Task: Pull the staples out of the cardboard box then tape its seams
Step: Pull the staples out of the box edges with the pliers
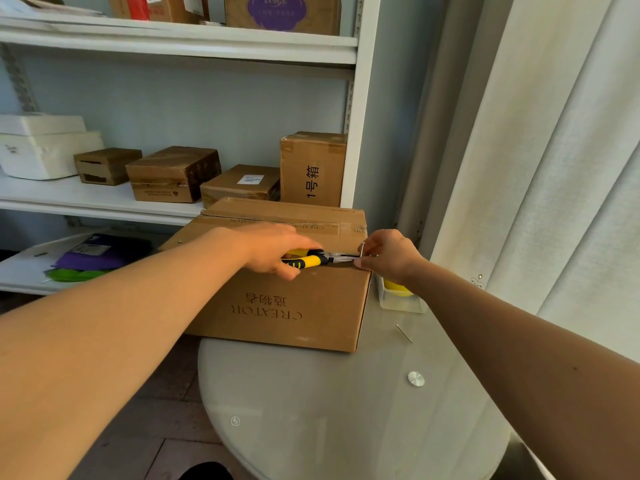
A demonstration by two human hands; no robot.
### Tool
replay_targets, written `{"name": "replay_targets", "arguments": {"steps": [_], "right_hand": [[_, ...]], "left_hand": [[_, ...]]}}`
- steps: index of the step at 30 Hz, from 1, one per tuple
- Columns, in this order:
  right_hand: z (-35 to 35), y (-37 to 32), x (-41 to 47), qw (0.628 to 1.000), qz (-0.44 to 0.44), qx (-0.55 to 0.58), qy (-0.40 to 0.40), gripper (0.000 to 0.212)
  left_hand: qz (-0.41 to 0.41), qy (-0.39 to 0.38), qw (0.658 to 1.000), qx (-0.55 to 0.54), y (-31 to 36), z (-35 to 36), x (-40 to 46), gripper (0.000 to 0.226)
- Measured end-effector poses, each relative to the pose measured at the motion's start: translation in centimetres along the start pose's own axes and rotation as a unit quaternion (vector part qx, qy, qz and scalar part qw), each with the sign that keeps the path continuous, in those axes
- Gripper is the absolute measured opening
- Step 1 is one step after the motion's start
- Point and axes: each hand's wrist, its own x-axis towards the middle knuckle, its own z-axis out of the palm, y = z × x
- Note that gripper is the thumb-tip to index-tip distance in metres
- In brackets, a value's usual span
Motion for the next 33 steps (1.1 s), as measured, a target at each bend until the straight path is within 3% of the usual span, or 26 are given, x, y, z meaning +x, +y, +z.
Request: {"name": "replay_targets", "arguments": {"steps": [12,25,33], "right_hand": [[0.1,0.2,0.6,0.998,0.017,0.056,-0.006,0.016],[-0.1,-0.5,1.0,0.998,-0.008,0.012,0.066,0.015],[0.0,-0.6,1.2,0.989,-0.008,0.044,0.140,0.015]], "left_hand": [[0.002,-0.001,1.000,-0.004,-0.3,0.0,0.3,0.059],[-0.010,0.001,0.998,-0.065,-0.2,-0.3,0.3,0.057],[-0.020,0.026,0.998,-0.062,0.4,-0.6,0.8,0.062]]}}
